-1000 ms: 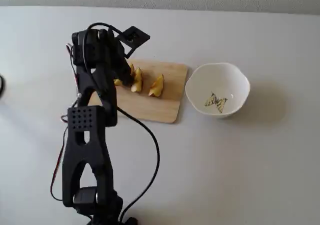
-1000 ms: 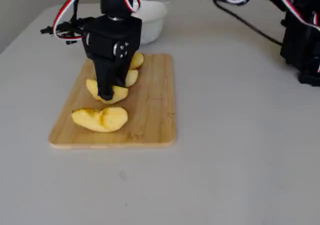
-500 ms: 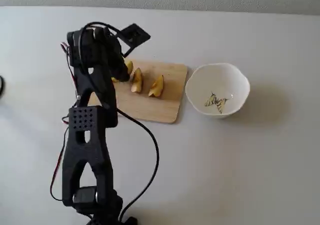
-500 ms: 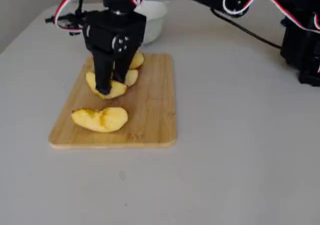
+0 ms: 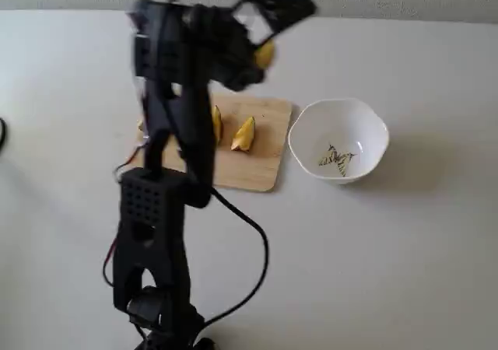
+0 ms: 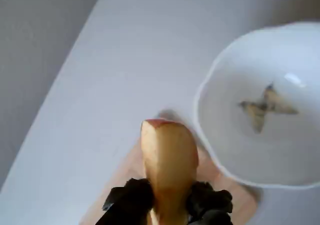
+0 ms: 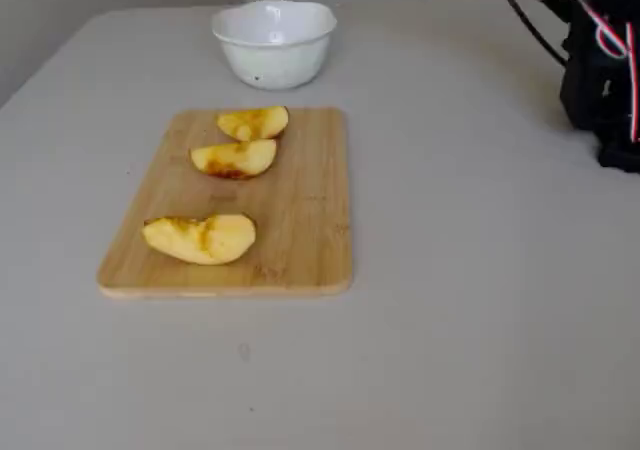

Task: Pick up the third from the right apple slice from the cutting board and place it into the bowl

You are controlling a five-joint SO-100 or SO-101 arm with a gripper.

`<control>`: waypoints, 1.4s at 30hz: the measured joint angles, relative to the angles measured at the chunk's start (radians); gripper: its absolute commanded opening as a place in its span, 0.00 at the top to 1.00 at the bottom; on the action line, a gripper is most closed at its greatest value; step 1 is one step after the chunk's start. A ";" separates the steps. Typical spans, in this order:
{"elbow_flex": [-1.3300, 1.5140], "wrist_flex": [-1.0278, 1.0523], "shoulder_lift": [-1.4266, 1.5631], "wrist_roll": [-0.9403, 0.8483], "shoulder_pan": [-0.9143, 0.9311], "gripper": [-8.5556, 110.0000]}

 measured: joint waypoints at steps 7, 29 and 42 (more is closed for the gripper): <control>0.000 0.000 -0.133 -0.057 0.158 0.90; 0.052 0.000 0.107 0.032 0.043 0.93; 0.341 0.002 1.100 0.551 -0.380 0.92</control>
